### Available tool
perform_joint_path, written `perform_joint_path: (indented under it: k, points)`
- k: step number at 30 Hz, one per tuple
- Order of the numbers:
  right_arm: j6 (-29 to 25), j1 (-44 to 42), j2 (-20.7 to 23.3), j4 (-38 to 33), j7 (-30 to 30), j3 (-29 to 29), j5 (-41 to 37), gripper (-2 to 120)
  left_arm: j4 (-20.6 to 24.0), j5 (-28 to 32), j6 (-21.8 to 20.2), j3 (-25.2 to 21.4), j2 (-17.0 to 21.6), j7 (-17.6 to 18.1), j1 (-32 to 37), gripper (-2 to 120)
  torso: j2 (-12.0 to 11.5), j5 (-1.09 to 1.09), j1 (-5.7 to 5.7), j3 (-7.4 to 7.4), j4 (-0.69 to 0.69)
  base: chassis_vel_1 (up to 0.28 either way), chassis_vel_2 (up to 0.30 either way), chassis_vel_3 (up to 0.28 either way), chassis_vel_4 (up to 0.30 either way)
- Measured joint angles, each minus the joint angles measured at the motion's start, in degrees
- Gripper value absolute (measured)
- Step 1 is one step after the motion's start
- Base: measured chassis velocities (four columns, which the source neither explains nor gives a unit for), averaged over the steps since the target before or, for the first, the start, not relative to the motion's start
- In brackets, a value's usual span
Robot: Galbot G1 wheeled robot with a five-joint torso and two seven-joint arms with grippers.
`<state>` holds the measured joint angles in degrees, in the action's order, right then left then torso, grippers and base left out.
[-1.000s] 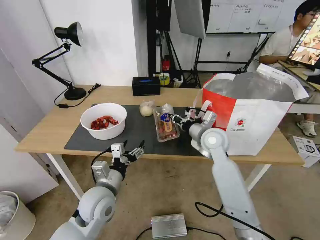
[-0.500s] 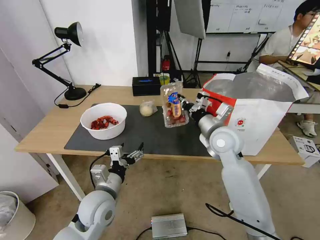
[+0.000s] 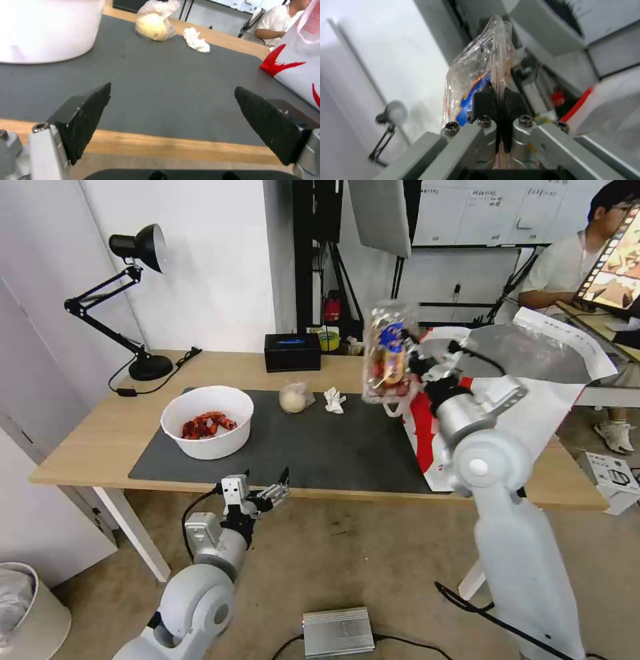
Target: Pick up the trash from the table and place it into the takeout bag.
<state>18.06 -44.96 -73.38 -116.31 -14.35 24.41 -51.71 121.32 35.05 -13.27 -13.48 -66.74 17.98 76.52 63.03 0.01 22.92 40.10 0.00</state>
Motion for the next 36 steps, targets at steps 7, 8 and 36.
perform_joint_path:
  k: [7,8,36]
  points:
    - [-3.00,1.16,1.50,-0.43,-3.14,3.73,4.84,1,0.08,-0.61,-0.25,0.66,-0.77,0.15,0.81,100,0.00,-0.01,0.00,0.00,0.00,0.000,0.000,0.000,0.000]
    - [-3.23,1.37,1.56,-0.21,-3.64,4.01,5.58,1,0.09,-0.60,-0.35,0.78,-0.87,0.15,0.82,100,0.00,-0.01,0.00,0.00,0.01,0.000,0.000,0.000,0.000]
    - [-4.41,3.25,0.48,2.79,-10.51,6.44,9.33,1,-0.34,-0.29,-0.34,1.42,-1.28,0.14,0.33,100,0.00,-0.01,0.00,0.00,0.00,0.000,0.000,0.000,0.000]
